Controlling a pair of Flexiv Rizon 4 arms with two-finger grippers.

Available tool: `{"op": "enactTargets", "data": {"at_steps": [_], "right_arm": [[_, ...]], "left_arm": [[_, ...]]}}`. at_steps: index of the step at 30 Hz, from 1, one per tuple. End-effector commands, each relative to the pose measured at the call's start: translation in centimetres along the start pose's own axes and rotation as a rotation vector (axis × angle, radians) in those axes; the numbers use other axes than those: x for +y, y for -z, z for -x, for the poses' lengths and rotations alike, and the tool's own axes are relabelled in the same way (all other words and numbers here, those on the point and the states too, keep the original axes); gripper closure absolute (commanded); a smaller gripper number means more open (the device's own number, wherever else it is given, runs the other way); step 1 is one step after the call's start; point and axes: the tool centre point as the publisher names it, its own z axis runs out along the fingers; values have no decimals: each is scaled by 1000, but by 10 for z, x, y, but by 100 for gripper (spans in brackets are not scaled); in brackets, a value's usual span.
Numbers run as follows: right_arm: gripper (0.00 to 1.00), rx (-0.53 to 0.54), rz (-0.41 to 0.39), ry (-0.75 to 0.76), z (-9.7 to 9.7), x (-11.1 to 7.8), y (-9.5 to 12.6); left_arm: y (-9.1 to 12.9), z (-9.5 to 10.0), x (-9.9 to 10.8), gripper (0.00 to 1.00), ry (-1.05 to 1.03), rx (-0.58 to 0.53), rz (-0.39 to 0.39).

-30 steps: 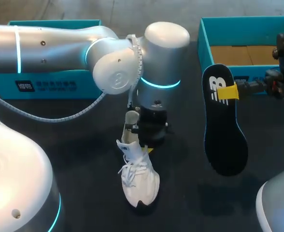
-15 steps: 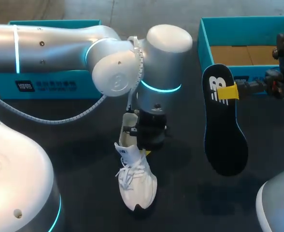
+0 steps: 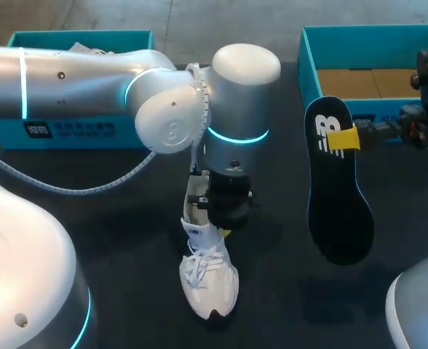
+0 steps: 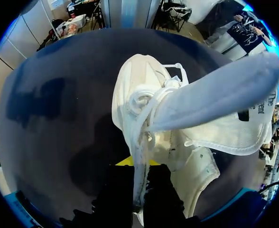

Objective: Take the shoe out of the shoebox, open the shoe tongue, remove and reinsert the insole, then place the shoe into the shoebox

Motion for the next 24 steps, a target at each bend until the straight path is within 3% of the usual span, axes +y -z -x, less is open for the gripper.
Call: {"op": "enactTargets", "data": {"at_steps": [1,2,6,7,9,12,24], "right_arm": [[100,-13,306,-2,-6,-10,2],[100,-13,306,-2,-6,-10,2],[100,-13,306,-2,-6,-10,2],[100,-13,306,-2,-6,-10,2],[100,-13,306,-2,-6,-10,2],[100,-13,306,-2,-6,-10,2],[100,-13,306,-2,-6,-10,2]], "left_arm": [[1,-5,-1,72,-2,-24,3],[1,-5,-1,55,-4,-29,4],[6,-4,0,48,-5,-41,7],[7,-4,0,30,-5,-46,10],[11,-3,0,14,-4,-60,9],[18,-1,1,2,-1,-85,11],[56,6,12,0,42,-252,-3]]}}
